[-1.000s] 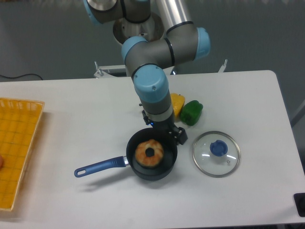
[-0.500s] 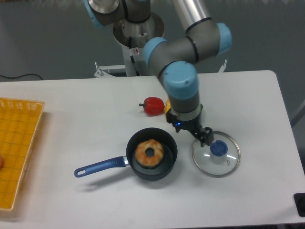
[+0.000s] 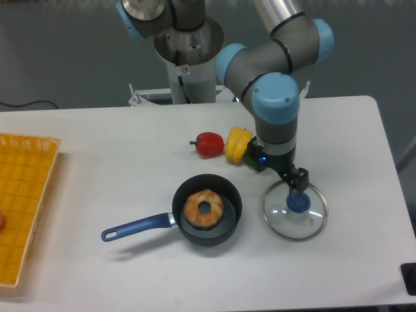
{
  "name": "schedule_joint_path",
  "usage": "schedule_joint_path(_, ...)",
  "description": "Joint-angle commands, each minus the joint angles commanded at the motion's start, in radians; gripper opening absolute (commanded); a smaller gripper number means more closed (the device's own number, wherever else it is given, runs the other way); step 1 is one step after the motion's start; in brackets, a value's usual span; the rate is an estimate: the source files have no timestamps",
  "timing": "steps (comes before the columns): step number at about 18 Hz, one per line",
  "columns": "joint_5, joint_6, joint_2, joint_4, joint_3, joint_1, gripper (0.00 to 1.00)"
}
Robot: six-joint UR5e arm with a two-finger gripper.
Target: Place the donuts in the pot
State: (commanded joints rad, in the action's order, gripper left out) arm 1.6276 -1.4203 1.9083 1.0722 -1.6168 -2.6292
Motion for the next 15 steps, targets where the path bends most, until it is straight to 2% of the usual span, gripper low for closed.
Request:
schedule_joint_path(7,0.000,-0.129,-0.002,0.003,-0.023,-0.063,1.00)
schedule_joint_path(15,-0.014,-0.137,0.000,0.005,-0.026,-0.078,1.00)
